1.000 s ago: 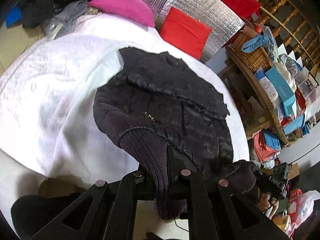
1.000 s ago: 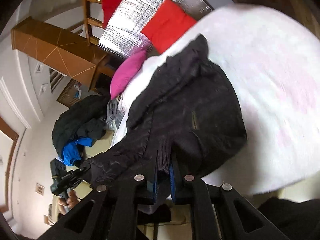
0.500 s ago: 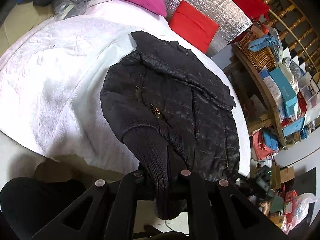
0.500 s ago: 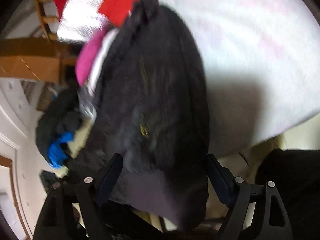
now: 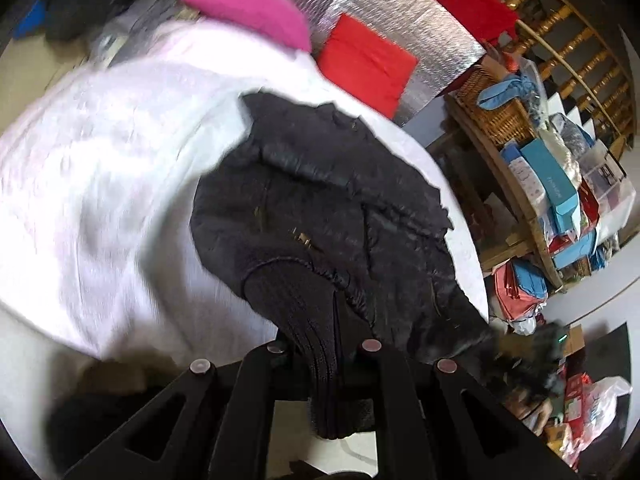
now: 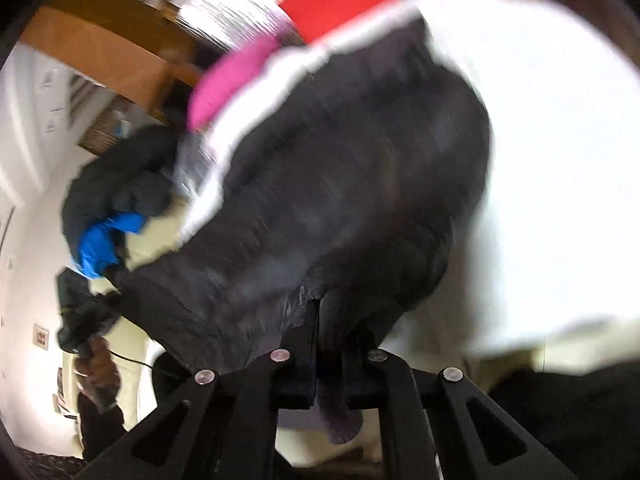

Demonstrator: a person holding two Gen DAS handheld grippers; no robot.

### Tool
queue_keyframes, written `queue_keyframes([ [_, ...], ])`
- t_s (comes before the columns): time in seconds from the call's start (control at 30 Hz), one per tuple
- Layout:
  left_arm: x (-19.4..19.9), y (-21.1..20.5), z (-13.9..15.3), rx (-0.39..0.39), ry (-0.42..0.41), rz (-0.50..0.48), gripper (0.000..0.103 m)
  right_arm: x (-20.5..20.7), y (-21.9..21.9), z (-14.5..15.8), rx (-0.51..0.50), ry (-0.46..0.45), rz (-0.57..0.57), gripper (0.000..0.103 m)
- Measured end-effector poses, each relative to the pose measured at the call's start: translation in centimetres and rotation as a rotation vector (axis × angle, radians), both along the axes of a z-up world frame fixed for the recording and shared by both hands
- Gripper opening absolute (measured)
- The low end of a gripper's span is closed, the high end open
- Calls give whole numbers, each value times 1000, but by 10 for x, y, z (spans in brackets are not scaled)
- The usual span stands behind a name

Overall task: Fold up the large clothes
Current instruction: 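Lay the hem down, open both grippers and withdraw them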

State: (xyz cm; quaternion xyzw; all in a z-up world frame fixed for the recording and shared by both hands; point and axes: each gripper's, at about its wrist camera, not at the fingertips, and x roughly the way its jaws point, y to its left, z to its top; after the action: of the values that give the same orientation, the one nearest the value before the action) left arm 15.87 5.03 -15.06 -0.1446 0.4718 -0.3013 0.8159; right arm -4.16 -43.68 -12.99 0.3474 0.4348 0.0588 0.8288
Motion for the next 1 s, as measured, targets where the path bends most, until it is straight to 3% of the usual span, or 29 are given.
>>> queue_keyframes([
  [0.13, 39, -13, 46, -19, -89, -25, 8, 46, -23, 62, -74, -146, -31, 8],
  [0.2, 71, -22, 70, -36, -129, -31, 8, 89, -39, 87, -110, -191, -60, 8],
  [0.33, 154, -56, 101, -18, -166, -20, 9, 169, -76, 114, -136, -244, -130, 8],
  [0.43, 228, -98, 107, 15, -183, 3, 9, 252, -107, 117, -133, -255, -185, 8],
  [0.53, 296, -137, 93, 23, -164, 22, 9, 323, -128, 100, -156, -226, -233, 8],
  [0.7, 389, -182, 34, 57, -60, 60, 9, 426, -167, 20, -94, -94, -303, 7],
  [0.87, 438, -204, -28, 77, 13, 68, 9, 469, -188, -49, -45, -9, -342, 7],
  [0.97, 454, -200, -59, 34, 115, 92, 12, 474, -202, -76, 68, 0, -363, 9],
  [1.0, 455, -196, -64, -1, 149, 96, 14, 471, -208, -82, 149, -21, -369, 10],
])
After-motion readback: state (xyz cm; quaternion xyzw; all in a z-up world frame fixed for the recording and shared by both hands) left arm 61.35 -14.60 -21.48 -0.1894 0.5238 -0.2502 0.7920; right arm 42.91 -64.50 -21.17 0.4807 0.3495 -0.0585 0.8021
